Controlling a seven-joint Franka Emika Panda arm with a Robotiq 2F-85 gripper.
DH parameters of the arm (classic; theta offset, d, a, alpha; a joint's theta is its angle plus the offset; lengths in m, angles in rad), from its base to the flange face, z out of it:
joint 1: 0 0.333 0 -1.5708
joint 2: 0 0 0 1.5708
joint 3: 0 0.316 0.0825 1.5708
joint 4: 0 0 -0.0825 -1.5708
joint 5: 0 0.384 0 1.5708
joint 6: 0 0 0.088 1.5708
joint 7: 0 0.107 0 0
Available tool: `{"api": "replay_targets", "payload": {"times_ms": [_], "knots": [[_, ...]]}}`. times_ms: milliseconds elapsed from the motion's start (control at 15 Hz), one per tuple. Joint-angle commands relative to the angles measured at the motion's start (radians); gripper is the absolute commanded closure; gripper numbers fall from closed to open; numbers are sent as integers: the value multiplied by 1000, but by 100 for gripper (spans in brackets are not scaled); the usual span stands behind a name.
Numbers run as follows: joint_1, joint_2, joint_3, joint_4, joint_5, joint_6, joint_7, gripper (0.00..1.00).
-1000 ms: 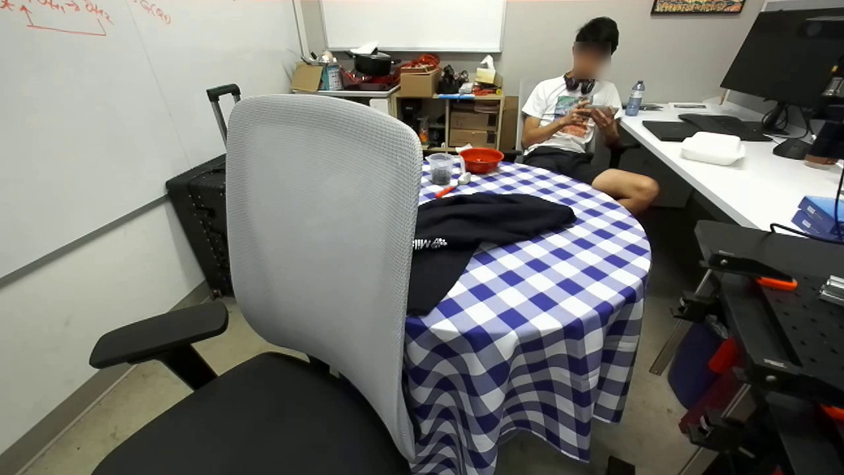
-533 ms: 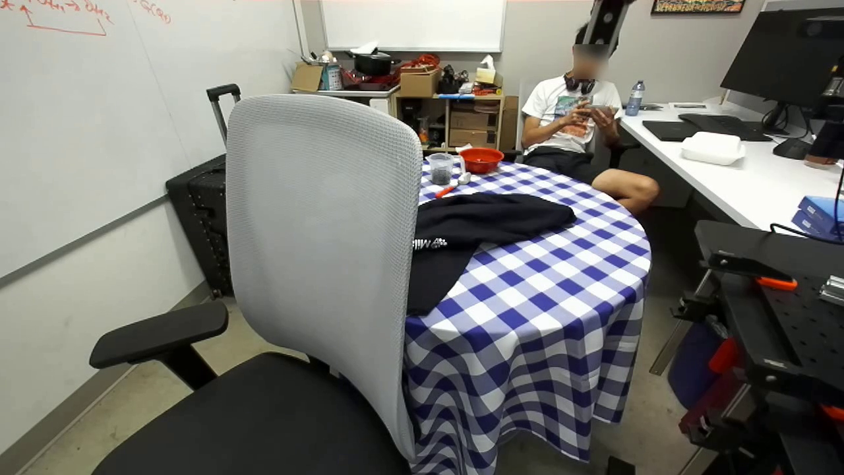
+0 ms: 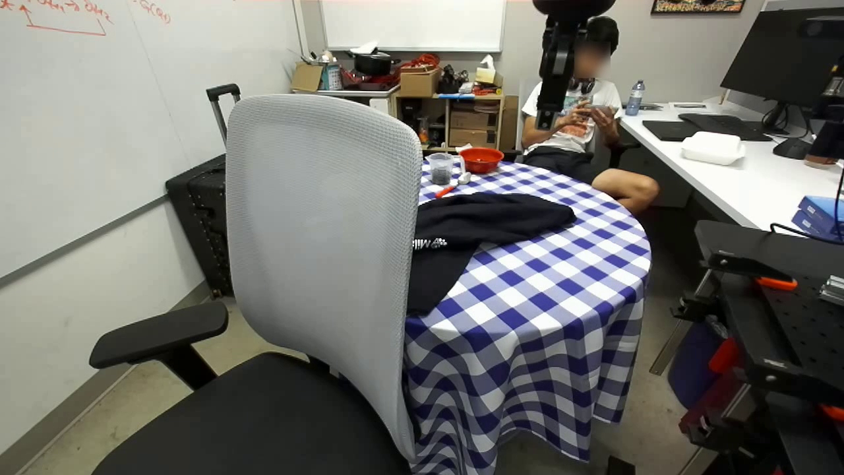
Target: Put the black t-shirt on the backrest of the grey chair
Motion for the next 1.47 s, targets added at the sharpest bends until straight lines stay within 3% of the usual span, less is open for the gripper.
{"api": "replay_targets", "payload": {"times_ms": [0, 533, 1400], "knots": [[24, 197, -74, 110, -49, 78, 31, 0], [96, 541, -209, 391, 13, 160, -30, 0], [160, 1034, -340, 849, 209, 186, -129, 0]]}}
